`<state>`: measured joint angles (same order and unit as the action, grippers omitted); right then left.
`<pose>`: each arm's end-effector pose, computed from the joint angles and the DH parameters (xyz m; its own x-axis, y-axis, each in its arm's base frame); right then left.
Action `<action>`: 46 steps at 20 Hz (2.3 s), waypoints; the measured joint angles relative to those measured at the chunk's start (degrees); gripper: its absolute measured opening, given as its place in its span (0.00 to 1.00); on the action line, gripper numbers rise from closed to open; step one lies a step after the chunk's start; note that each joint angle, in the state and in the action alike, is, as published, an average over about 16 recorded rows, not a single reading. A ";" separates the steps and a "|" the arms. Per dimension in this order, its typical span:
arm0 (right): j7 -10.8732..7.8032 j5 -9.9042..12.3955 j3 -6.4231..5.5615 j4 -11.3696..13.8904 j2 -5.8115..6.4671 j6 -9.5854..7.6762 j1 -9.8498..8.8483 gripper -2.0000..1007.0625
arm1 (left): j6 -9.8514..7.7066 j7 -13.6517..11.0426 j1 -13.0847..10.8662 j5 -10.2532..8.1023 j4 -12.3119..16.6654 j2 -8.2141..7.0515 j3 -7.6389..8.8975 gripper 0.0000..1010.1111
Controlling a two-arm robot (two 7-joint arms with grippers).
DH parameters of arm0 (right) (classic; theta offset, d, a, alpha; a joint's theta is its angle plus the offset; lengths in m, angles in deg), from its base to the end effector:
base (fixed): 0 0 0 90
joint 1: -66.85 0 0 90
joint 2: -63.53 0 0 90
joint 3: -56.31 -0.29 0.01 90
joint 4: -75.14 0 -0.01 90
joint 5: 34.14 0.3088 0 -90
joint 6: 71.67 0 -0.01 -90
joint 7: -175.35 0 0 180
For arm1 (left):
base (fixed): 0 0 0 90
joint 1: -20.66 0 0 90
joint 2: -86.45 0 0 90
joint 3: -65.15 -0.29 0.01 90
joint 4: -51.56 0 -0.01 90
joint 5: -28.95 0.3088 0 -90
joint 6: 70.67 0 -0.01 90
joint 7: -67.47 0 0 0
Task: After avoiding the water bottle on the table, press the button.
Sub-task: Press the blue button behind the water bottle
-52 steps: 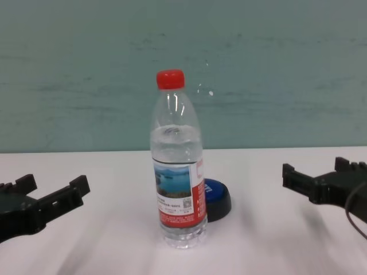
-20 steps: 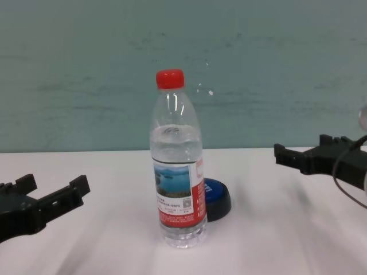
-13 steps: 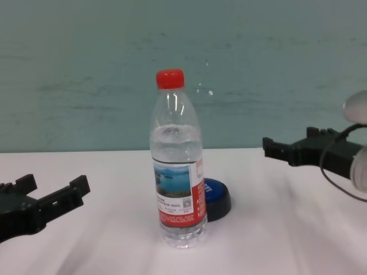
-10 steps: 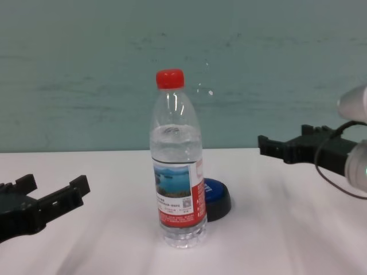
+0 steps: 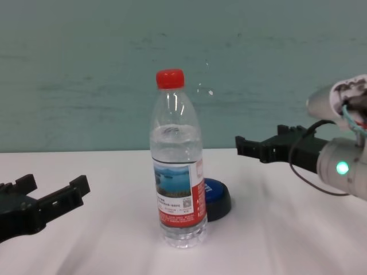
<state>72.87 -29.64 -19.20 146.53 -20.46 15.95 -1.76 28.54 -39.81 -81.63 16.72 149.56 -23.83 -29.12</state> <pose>0.4270 0.0348 -0.2704 0.4066 -0.9081 0.1000 0.9136 0.4038 -0.0480 0.2659 0.0655 -0.3103 0.4177 0.8999 0.1255 -0.9061 0.4227 -0.0152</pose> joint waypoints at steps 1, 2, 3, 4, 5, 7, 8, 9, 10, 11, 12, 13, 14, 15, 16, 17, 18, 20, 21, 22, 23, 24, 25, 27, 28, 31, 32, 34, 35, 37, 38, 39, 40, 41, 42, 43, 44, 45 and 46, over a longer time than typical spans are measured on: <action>-0.05 -0.01 0.18 -0.46 -0.13 0.08 0.32 1.00 | 0.00 0.00 0.00 0.00 0.00 0.00 0.00 1.00; -0.10 -0.02 0.33 -0.89 -0.25 0.16 0.62 1.00 | 0.00 0.00 0.00 0.00 0.00 0.00 0.00 1.00; -0.15 -0.02 0.48 -1.32 -0.37 0.25 0.92 1.00 | 0.00 0.00 0.00 0.00 0.00 0.00 0.00 1.00; -0.21 -0.01 0.62 -1.74 -0.48 0.34 1.20 1.00 | 0.00 0.00 0.00 0.00 0.00 0.00 0.00 1.00; -0.26 -0.01 0.75 -2.17 -0.59 0.42 1.49 1.00 | 0.00 0.00 0.00 0.00 0.00 0.00 0.00 1.00; -0.39 0.01 1.01 -3.00 -0.81 0.59 2.05 1.00 | 0.00 0.00 0.00 0.00 0.00 0.00 0.00 1.00; -0.45 0.02 1.13 -3.40 -0.91 0.67 2.32 1.00 | 0.00 0.00 0.00 0.00 0.00 0.00 0.00 1.00; -0.51 0.04 1.24 -3.77 -1.00 0.75 2.56 1.00 | 0.00 0.00 0.00 0.00 0.00 0.00 0.00 1.00; -0.56 0.05 1.35 -4.17 -1.10 0.82 2.81 1.00 | 0.00 0.00 0.00 0.00 0.00 0.00 0.00 1.00; -0.62 0.06 1.47 -4.56 -1.19 0.88 3.05 1.00 | 0.00 0.00 0.00 0.00 0.00 0.00 0.00 1.00; -0.67 0.07 1.57 -4.94 -1.29 0.94 3.29 1.00 | 0.00 0.00 0.00 0.00 0.00 0.00 0.00 1.00; -0.72 0.08 1.67 -5.32 -1.39 1.00 3.51 1.00 | 0.00 0.00 0.00 0.00 0.00 0.00 0.00 1.00; -0.76 0.09 1.77 -5.68 -1.49 1.05 3.72 1.00 | 0.00 0.00 0.00 0.00 0.00 0.00 0.00 1.00; -0.80 0.10 1.87 -6.04 -1.59 1.09 3.93 1.00 | 0.00 0.00 0.00 0.00 0.00 0.00 0.00 1.00; -0.83 0.11 1.96 -6.36 -1.68 1.13 4.11 1.00 | 0.00 0.00 0.00 0.00 0.00 0.00 0.00 1.00; -0.87 0.12 2.06 -6.67 -1.77 1.17 4.29 1.00 | 0.00 0.00 0.00 0.00 0.00 0.00 0.00 1.00; -0.90 0.12 2.15 -7.01 -1.86 1.20 4.47 1.00 | 0.00 0.00 0.00 0.00 0.00 0.00 0.00 1.00; -0.97 0.13 2.34 -7.64 -2.02 1.22 4.79 1.00 | 0.00 0.00 0.00 0.00 0.00 0.00 0.00 1.00; -1.01 0.13 2.43 -7.95 -2.10 1.23 4.94 1.00 | 0.00 0.00 0.00 0.00 0.00 0.00 0.00 1.00; -1.05 0.13 2.51 -8.23 -2.16 1.22 5.07 1.00 | 0.00 0.00 0.00 0.00 0.00 0.00 0.00 1.00; -1.09 0.12 2.59 -8.52 -2.22 1.21 5.21 1.00 | 0.00 0.00 0.00 0.00 0.00 0.00 0.00 1.00; -1.13 0.12 2.67 -8.79 -2.28 1.18 5.34 1.00 | 0.00 0.00 0.00 0.00 0.00 0.00 0.00 1.00; -1.17 0.11 2.76 -9.07 -2.33 1.15 5.48 1.00 | 0.00 0.00 0.00 0.00 0.00 0.00 0.00 1.00; -1.26 0.08 2.92 -9.54 -2.40 1.05 5.73 1.00 | 0.00 0.00 0.00 0.00 0.00 0.00 0.00 1.00; -1.31 0.05 3.00 -9.74 -2.43 1.00 5.85 1.00 | 0.00 0.00 0.00 0.00 0.00 0.00 0.00 1.00; -1.48 -0.04 3.26 -10.32 -2.48 0.73 6.23 1.00 | 0.00 0.00 0.00 0.00 0.00 0.00 0.00 1.00; -1.53 -0.08 3.34 -10.50 -2.49 0.63 6.36 1.00 | 0.00 0.00 0.00 0.00 0.00 0.00 0.00 1.00; -1.64 -0.15 3.50 -10.84 -2.51 0.42 6.60 1.00 | 0.00 0.00 0.00 0.00 0.00 0.00 0.00 1.00; -1.68 -0.18 3.57 -11.01 -2.53 0.31 6.73 1.00 | 0.00 0.00 0.00 0.00 0.00 0.00 0.00 1.00; -1.76 -0.26 3.72 -11.31 -2.56 0.10 6.98 1.00 | 0.00 0.00 0.00 0.00 0.00 0.00 0.00 1.00; -1.78 -0.30 3.78 -11.46 -2.57 -0.01 7.11 1.00 | 0.00 0.00 0.00 0.00 0.00 0.00 0.00 1.00; -1.81 -0.34 3.84 -11.61 -2.59 -0.11 7.24 1.00 | 0.00 0.00 0.00 0.00 0.00 0.00 0.00 1.00; -1.83 -0.38 3.90 -11.75 -2.61 -0.20 7.37 1.00 | 0.00 0.00 0.00 0.00 0.00 0.00 0.00 1.00; -1.86 -0.42 3.95 -11.89 -2.63 -0.29 7.49 1.00 | 0.00 0.00 0.00 0.00 0.00 0.00 0.00 1.00; -1.89 -0.44 3.99 -12.04 -2.65 -0.37 7.61 1.00 | 0.00 0.00 0.00 0.00 0.00 0.00 0.00 1.00; -1.91 -0.48 4.04 -12.22 -2.68 -0.43 7.75 1.00 | 0.00 0.00 0.00 0.00 0.00 0.00 0.00 1.00; -1.94 -0.51 4.09 -12.41 -2.71 -0.48 7.90 1.00 | 0.00 0.00 0.00 0.00 0.00 0.00 0.00 1.00; -1.97 -0.54 4.15 -12.61 -2.75 -0.51 8.05 1.00 | 0.00 0.00 0.00 0.00 0.00 0.00 0.00 1.00; -2.01 -0.58 4.20 -12.84 -2.79 -0.51 8.20 1.00 | 0.00 0.00 0.00 0.00 0.00 0.00 0.00 1.00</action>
<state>70.86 -30.22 -14.99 133.69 -23.25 15.44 6.44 28.54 -39.81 -81.63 16.72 149.56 -23.83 -29.12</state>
